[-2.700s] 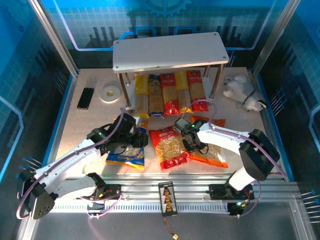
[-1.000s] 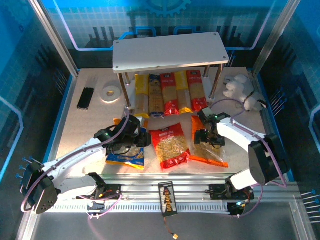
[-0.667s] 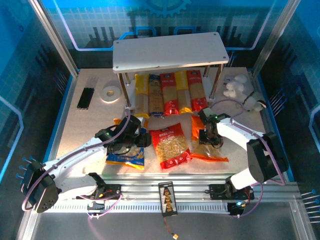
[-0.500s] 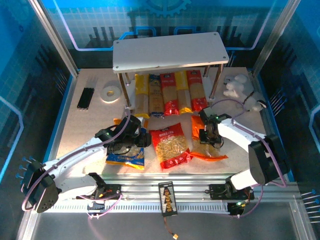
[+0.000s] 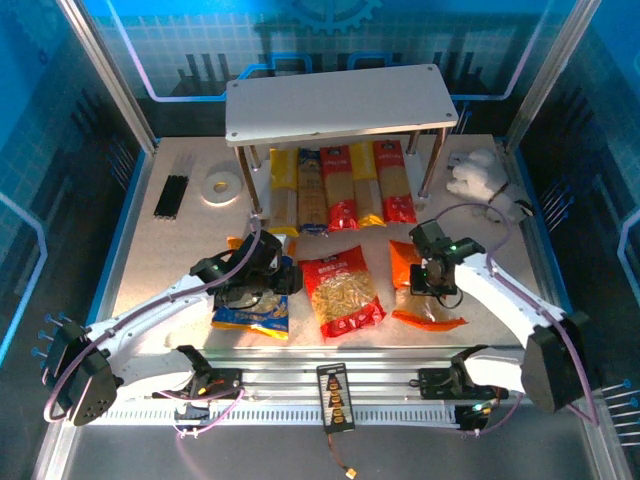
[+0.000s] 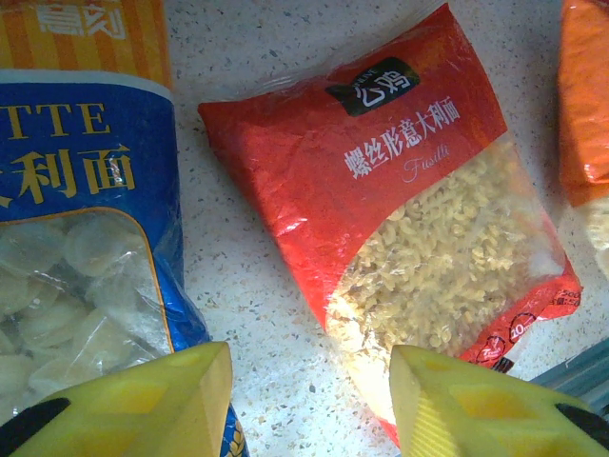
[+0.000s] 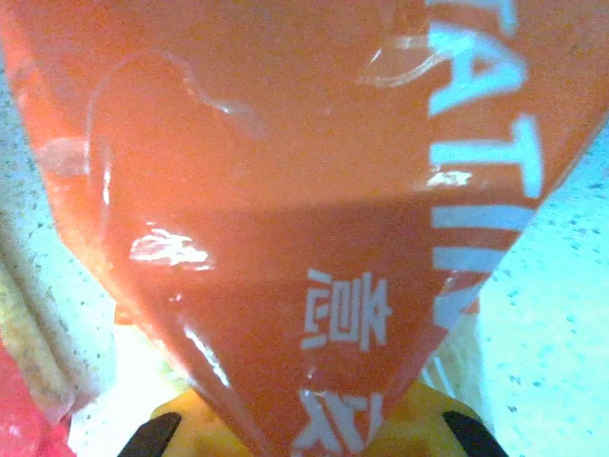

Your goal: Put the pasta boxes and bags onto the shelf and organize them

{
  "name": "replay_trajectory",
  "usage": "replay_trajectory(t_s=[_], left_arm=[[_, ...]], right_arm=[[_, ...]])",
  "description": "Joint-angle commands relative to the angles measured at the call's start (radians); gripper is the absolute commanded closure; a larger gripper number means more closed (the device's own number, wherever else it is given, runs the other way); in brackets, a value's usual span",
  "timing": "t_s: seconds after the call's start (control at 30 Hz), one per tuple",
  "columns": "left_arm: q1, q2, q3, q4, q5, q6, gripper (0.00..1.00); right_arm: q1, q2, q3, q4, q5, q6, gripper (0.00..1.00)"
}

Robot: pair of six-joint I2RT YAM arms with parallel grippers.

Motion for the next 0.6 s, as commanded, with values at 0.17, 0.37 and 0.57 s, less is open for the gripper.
replay_trajectory(t_s=[0.17, 0.37, 0.57], left_arm=[[-0.007, 0.009, 0.03, -0.001, -0.014, 0.007, 0.52], [-0.007, 0.016, 0.067, -0.012, -0.022, 0.026, 0.52], [-0.007, 0.055, 0.125, -0.014, -0.013, 0.045, 0.52]], right_arm=[[-0.009, -0.201, 0.211, -0.188, 0.188, -0.042, 1.0], [-0.007, -0.275, 0.435, -0.301, 0.281, -0.09, 1.0], [0.023, -0.282, 0.69, -0.263, 0.361, -0.174, 1.0]])
